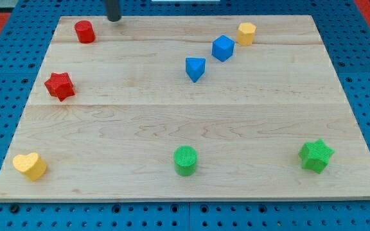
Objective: Move the red circle to the right of the board
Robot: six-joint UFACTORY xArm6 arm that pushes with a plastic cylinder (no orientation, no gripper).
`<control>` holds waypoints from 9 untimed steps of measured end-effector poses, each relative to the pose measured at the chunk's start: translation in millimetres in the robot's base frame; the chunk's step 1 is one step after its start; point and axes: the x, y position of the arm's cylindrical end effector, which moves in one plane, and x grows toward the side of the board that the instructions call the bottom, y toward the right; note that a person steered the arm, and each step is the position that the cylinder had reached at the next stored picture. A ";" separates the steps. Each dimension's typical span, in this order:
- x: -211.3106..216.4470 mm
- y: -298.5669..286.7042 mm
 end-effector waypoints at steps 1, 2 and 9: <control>0.3 -36.7; 10.3 -62.3; 67.1 -61.2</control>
